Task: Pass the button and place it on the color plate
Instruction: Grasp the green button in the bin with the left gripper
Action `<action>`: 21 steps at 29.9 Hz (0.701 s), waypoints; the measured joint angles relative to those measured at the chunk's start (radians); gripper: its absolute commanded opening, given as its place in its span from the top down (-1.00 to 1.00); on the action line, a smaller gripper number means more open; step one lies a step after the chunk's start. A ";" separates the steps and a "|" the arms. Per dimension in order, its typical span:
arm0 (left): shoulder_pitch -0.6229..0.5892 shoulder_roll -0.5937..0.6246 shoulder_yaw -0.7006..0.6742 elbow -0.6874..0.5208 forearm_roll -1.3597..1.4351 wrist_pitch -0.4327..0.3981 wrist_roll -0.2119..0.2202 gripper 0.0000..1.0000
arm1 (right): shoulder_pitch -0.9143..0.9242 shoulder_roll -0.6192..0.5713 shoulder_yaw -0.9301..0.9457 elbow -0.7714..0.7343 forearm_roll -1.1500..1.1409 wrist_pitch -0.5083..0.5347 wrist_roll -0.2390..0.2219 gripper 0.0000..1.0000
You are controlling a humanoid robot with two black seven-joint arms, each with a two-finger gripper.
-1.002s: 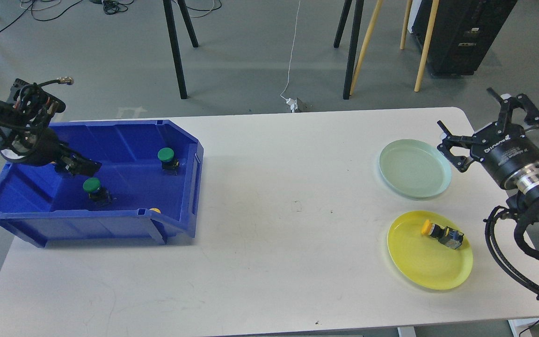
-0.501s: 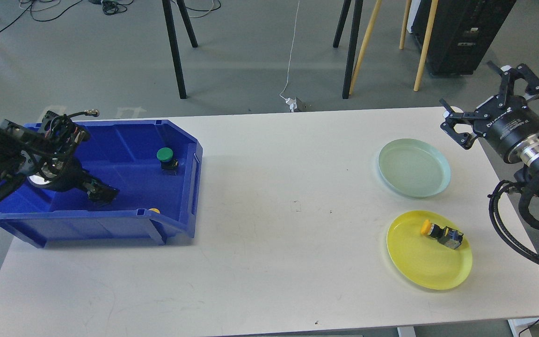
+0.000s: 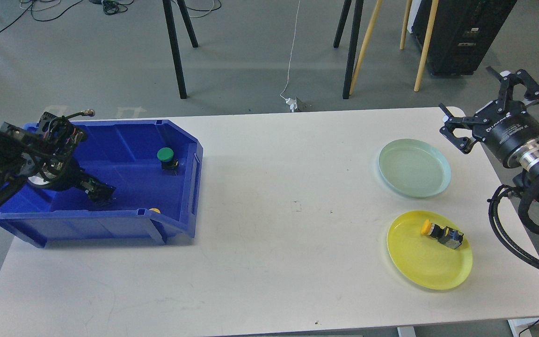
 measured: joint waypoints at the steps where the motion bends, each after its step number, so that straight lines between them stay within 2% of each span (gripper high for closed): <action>1: 0.001 -0.001 0.000 0.002 0.001 0.002 0.000 -0.46 | -0.001 0.000 0.001 0.000 0.000 0.000 0.000 -1.00; 6: 0.003 0.000 0.003 0.004 0.004 0.018 0.000 -0.26 | -0.010 0.000 0.005 0.002 0.000 0.007 0.000 -1.00; 8: 0.003 0.002 0.004 0.004 0.007 0.020 0.000 -0.03 | -0.013 0.000 0.005 0.002 0.000 0.010 0.000 -1.00; 10: 0.005 0.005 0.005 0.004 0.011 0.025 0.000 0.11 | -0.015 0.000 0.005 0.002 0.000 0.012 0.001 -1.00; 13: 0.014 0.008 0.013 0.004 0.017 0.036 0.000 0.54 | -0.018 0.000 0.005 0.002 0.000 0.012 0.001 -1.00; 14: 0.015 0.009 0.022 0.004 0.017 0.038 0.000 0.60 | -0.019 0.000 0.005 0.002 0.000 0.012 0.001 -1.00; 17: 0.017 0.013 0.050 0.003 0.018 0.044 0.000 0.72 | -0.022 0.000 0.006 0.002 0.000 0.012 0.001 -1.00; 21: 0.016 0.014 0.057 -0.006 0.015 0.061 0.000 0.77 | -0.023 0.000 0.007 0.001 0.000 0.012 0.001 -1.00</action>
